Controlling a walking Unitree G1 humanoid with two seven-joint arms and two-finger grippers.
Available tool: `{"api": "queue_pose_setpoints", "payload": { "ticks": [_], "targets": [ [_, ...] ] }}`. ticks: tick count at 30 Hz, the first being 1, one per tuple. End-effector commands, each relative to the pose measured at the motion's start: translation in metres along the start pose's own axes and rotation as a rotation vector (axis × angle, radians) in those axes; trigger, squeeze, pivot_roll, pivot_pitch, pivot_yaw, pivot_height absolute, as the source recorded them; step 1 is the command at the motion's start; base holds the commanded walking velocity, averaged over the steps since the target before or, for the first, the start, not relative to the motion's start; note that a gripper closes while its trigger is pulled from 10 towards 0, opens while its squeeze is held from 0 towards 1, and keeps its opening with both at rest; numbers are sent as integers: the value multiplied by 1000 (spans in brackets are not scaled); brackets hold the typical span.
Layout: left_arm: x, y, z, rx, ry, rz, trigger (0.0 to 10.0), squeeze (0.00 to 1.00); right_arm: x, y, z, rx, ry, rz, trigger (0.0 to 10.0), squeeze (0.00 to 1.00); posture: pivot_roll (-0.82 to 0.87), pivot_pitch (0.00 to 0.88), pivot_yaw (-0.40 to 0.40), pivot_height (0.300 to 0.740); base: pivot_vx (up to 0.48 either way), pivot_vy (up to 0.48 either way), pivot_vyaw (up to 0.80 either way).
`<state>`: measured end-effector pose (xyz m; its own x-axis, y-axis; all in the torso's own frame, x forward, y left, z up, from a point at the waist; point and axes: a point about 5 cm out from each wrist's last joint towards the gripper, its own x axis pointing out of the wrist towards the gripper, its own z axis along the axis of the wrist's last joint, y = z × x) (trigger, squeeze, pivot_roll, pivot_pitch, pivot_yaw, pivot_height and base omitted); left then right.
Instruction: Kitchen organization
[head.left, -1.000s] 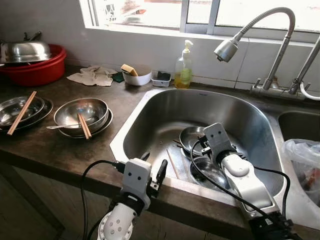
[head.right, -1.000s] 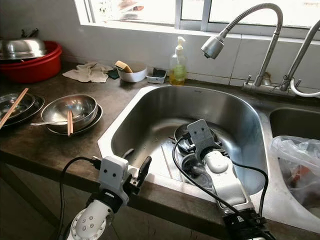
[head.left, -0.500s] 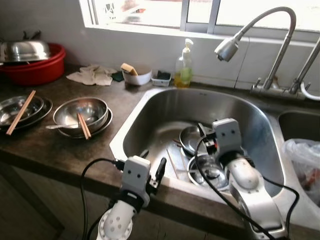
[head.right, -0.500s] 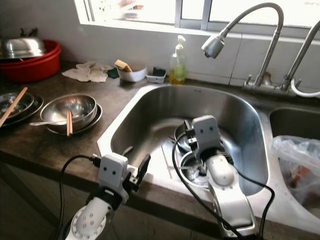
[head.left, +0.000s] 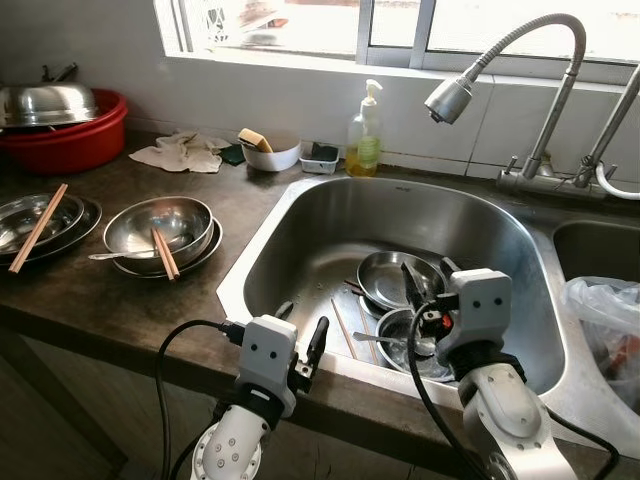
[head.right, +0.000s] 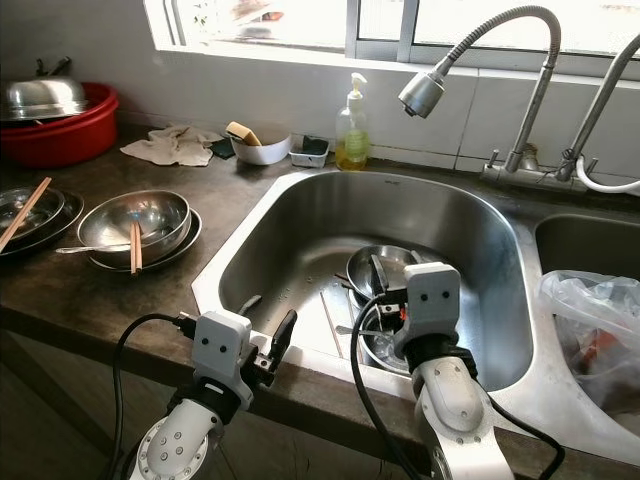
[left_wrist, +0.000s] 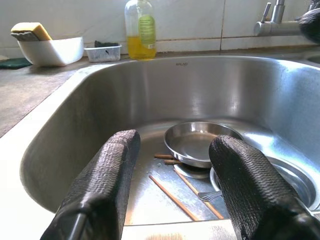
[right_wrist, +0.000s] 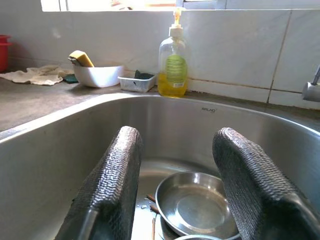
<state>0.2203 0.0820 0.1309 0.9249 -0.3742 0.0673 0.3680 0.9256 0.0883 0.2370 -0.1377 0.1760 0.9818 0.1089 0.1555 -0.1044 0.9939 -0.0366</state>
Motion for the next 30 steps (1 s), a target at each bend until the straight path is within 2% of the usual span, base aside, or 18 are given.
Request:
{"api": "queue_pose_setpoints", "payload": {
  "ticks": [1,30],
  "targets": [
    [-2,1,3,-2,-14,4,10000,0,-5,-4,4,11,-8,-16,10000,0,21,15,-19,740,0,0,0],
    [-3,2,0,22,-6,-9,10000,0,1,6,4,53,-18,4,10000,0,29,0,-16,740,-17,0,0]
  ]
}}
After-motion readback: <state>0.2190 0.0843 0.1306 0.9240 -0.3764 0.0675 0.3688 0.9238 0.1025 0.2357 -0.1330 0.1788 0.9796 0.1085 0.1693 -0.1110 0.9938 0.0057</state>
